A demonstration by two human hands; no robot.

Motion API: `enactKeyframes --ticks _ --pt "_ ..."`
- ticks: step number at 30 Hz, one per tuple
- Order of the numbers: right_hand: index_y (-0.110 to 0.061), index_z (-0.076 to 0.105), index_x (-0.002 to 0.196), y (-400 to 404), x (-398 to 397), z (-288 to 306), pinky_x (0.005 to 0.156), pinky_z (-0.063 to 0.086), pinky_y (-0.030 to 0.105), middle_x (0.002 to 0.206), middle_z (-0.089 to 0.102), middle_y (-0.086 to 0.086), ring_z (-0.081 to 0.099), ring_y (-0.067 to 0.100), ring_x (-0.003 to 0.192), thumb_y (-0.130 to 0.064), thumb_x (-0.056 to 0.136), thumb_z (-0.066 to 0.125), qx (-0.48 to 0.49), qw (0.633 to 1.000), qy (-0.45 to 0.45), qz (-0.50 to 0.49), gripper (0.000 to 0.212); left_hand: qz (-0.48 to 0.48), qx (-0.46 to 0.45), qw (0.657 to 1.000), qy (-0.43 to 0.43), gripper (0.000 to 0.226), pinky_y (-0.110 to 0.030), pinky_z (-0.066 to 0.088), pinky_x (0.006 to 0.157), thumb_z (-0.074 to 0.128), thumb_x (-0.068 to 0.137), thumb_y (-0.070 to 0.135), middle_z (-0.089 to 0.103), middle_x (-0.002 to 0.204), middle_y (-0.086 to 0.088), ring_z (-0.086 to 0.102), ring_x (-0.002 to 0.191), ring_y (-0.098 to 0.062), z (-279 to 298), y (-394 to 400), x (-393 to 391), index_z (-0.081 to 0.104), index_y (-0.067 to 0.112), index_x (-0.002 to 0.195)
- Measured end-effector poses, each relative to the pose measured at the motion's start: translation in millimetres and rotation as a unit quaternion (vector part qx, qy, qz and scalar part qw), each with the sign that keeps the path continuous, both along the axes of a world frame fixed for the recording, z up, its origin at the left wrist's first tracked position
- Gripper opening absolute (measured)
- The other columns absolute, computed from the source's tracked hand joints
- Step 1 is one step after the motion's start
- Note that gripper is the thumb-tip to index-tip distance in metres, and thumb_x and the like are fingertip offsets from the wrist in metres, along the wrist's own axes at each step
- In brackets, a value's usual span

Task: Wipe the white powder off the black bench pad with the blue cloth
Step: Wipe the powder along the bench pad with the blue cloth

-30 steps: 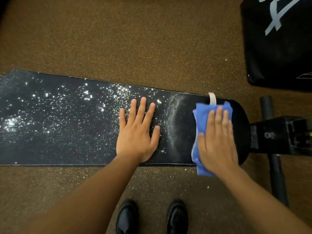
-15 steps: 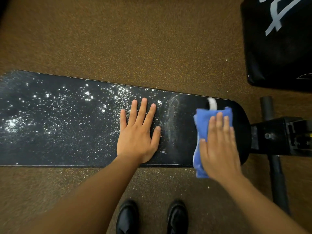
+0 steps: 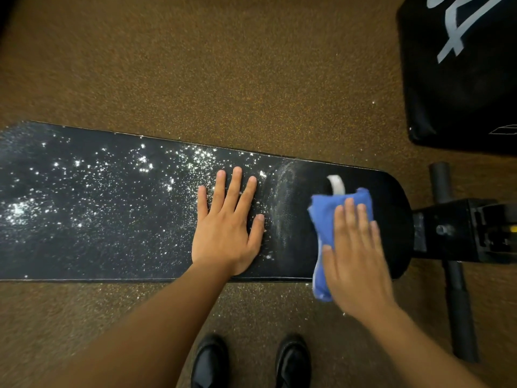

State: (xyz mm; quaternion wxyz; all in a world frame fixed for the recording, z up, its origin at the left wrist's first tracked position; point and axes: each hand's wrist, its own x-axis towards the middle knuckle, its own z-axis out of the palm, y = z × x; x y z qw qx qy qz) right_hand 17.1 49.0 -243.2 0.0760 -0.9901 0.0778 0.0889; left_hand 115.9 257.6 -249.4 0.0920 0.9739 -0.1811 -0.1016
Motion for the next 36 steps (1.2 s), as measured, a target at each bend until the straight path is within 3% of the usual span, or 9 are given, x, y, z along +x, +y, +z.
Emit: enactKeyframes --ticks 5,8,13,16,20,23,28,31,36 --pt "-0.001 0.003 0.153 27.0 86.1 -2.8 0.120 0.003 0.052 0.162 -0.002 0.019 -0.005 0.035 0.149 -0.035 0.098 0.026 0.011 0.992 -0.021 -0.125 0.068 0.001 0.001 1.000 -0.004 0.067 -0.051 -0.007 0.120 0.015 0.097 0.054 -0.009 0.165 0.000 -0.017 0.150 -0.022 -0.5 -0.7 -0.4 0.004 0.026 0.158" --pt "-0.002 0.001 0.153 56.7 85.6 -2.5 0.120 0.001 0.050 0.162 -0.006 0.018 -0.008 0.034 0.149 -0.036 0.099 0.021 0.003 0.998 -0.023 -0.053 0.067 0.000 0.002 1.000 -0.003 0.068 -0.052 -0.006 0.120 0.016 0.096 0.053 -0.008 0.165 -0.001 -0.016 0.150 -0.022 -0.9 -1.0 0.1 0.006 0.026 0.158" --pt "-0.001 0.012 0.153 42.6 -4.2 0.7 0.118 0.020 0.054 0.161 0.007 0.018 0.006 0.034 0.149 -0.038 0.100 0.021 -0.010 0.996 0.002 0.090 0.065 -0.002 -0.001 1.000 -0.003 0.068 -0.051 -0.007 0.120 0.015 0.097 0.054 -0.008 0.165 0.000 -0.016 0.150 -0.022 -0.8 -0.1 0.1 0.005 0.026 0.158" --pt "0.001 0.013 0.152 0.1 0.1 -0.3 0.116 0.022 0.056 0.160 0.009 0.019 0.007 0.034 0.149 -0.039 0.099 0.018 -0.019 1.000 0.011 0.007 0.066 -0.001 0.004 1.000 -0.005 0.067 -0.052 -0.007 0.120 0.014 0.098 0.054 -0.009 0.165 0.000 -0.018 0.150 -0.022 -0.8 -0.4 -0.6 0.003 0.027 0.158" --pt "0.003 0.005 0.151 9.1 73.7 -1.2 0.120 0.006 0.053 0.161 0.001 0.023 -0.003 0.038 0.148 -0.040 0.094 0.015 -0.011 0.997 -0.007 -0.082 0.072 0.002 0.006 1.000 -0.006 0.067 -0.052 -0.006 0.120 0.015 0.097 0.054 -0.008 0.165 0.000 -0.017 0.150 -0.022 -1.5 -0.8 -0.4 0.003 0.027 0.158" --pt "0.000 -0.007 0.151 42.2 87.0 -1.1 0.120 0.000 0.051 0.160 -0.011 0.022 -0.013 0.035 0.148 -0.039 0.099 0.017 -0.003 1.000 -0.002 -0.030 0.070 0.000 0.006 1.000 -0.004 0.067 -0.052 -0.005 0.120 0.016 0.097 0.054 -0.009 0.165 0.000 -0.017 0.150 -0.022 -2.7 -0.7 0.1 0.003 0.027 0.158" --pt "0.000 0.006 0.153 38.0 -1.2 -0.5 0.119 0.014 0.052 0.161 0.003 0.020 0.004 0.036 0.149 -0.039 0.099 0.024 -0.015 0.994 0.003 0.112 0.069 0.000 -0.002 1.000 -0.003 0.067 -0.052 -0.004 0.121 0.018 0.097 0.053 -0.007 0.165 0.000 -0.016 0.150 -0.021 -2.9 0.3 0.3 0.005 0.027 0.158" --pt "0.001 0.009 0.152 -1.3 -2.3 -0.5 0.117 0.021 0.054 0.161 0.006 0.020 0.006 0.034 0.149 -0.039 0.098 0.023 -0.027 0.998 0.015 0.047 0.069 0.001 0.001 1.000 -0.005 0.067 -0.052 -0.007 0.120 0.015 0.097 0.054 -0.009 0.165 0.000 -0.018 0.150 -0.021 -1.5 0.3 -0.3 0.002 0.027 0.157" --pt "0.002 0.001 0.151 16.4 81.0 0.2 0.120 0.004 0.052 0.161 -0.004 0.023 -0.007 0.037 0.148 -0.038 0.096 0.016 -0.018 0.998 0.003 -0.057 0.070 0.004 -0.002 1.000 -0.007 0.067 -0.052 -0.006 0.120 0.017 0.097 0.053 -0.007 0.165 0.000 -0.016 0.150 -0.022 -1.8 -0.9 -0.4 0.004 0.027 0.157"
